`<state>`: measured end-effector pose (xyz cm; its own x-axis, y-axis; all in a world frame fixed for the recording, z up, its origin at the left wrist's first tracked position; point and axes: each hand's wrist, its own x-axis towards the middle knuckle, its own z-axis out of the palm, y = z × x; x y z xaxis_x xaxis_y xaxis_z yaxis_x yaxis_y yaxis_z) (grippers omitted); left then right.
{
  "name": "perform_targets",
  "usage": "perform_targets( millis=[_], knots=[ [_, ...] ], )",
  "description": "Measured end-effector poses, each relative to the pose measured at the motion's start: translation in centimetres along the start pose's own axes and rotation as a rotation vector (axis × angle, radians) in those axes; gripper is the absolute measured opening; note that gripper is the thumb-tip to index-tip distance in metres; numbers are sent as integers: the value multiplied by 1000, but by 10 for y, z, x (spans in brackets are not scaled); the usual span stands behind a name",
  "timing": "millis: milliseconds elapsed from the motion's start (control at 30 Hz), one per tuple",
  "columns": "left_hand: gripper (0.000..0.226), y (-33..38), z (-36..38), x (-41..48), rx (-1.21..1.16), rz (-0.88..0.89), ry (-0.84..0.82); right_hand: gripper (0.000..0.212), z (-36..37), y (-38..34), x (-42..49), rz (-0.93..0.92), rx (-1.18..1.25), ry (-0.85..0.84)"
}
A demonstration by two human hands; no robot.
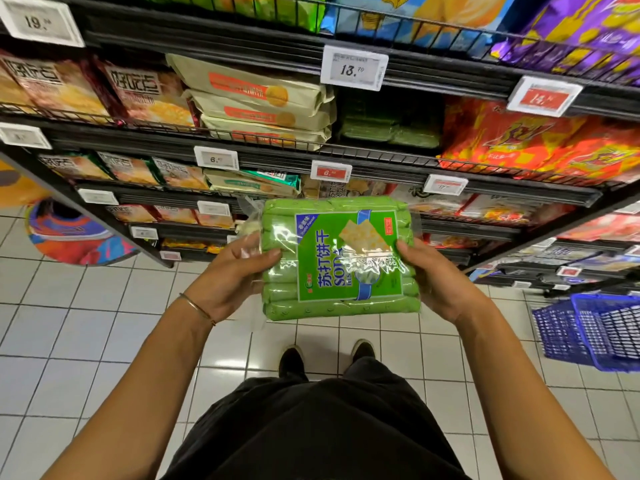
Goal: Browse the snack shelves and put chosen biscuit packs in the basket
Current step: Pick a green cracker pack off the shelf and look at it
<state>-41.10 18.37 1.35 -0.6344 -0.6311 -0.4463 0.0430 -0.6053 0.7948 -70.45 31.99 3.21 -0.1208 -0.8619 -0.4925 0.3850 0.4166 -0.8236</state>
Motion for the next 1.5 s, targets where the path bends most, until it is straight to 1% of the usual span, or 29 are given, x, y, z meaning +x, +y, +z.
perform_targets(
  millis=[33, 100, 133, 167, 200, 233, 400, 467, 567, 667, 767, 867, 933, 1033, 1100, 1167, 1233, 1300, 1333, 1433, 1467, 1500],
  knots=[
    [80, 0, 2, 0, -10, 4, 16, 34, 0, 1, 0, -10, -4, 8],
    [81, -1, 1, 0, -25, 19, 12, 51, -2, 4, -2, -25, -11, 15],
    [76, -2, 0, 0, -28, 33, -5, 57, -2, 3, -3, -30, -14, 14],
    [65, -3, 0, -1, -27, 47, -21, 60, -3, 3, -4, -34, -19, 8],
    [56, -4, 0, -1, -21, 62, -36, 60, -4, 3, -5, -36, -27, 7],
    [53, -5, -1, -1, -20, 72, -45, 59, -4, 3, -6, -38, -32, 9],
    [60, -12, -1, 1, -64, 114, -61, 49, -5, 5, -8, -67, -25, -5],
    [60, -13, 4, 2, -74, 138, -52, 49, -4, 6, -8, -80, -15, -21],
    [53, -14, 14, 3, -61, 164, 4, 53, 1, 7, -7, -83, 27, -24],
    [58, -15, 18, 5, -12, 209, 57, 57, 3, 9, -6, -99, 70, -17],
    [63, -13, 17, 5, 23, 235, 82, 53, 4, 9, -7, -119, 94, -27],
    [59, -10, 16, 5, 7, 224, 93, 56, 5, 9, -6, -122, 94, -36],
    [51, -9, 16, 6, 3, 200, 89, 59, 7, 7, -5, -102, 91, -52],
    [44, -9, 16, 6, -2, 151, 89, 53, 10, 3, -3, -78, 60, -45],
    [49, -8, 14, 4, -19, 71, 86, 50, 13, 1, -1, -70, 34, -17],
    [55, -6, 14, 2, -24, -28, 80, 54, 16, 0, 0, -54, 3, 22],
    [55, -3, 12, -1, -1, -87, 70, 56, 19, 2, 3, -26, -9, 98],
    [51, 4, 7, -3, -29, -113, 9, 53, 20, 4, 5, -6, 31, 176],
    [56, 8, 2, -3, -80, -125, -24, 51, 18, 5, 4, 9, 69, 196],
    [87, 15, -14, -4, -358, -162, -121, 40, 15, 11, 2, 97, 259, 193],
    [92, 17, -16, -4, -469, -162, -164, 38, 15, 14, 2, 121, 324, 179],
    [91, 16, -18, -3, -545, -159, -188, 39, 15, 18, 3, 134, 382, 163]
  ],
)
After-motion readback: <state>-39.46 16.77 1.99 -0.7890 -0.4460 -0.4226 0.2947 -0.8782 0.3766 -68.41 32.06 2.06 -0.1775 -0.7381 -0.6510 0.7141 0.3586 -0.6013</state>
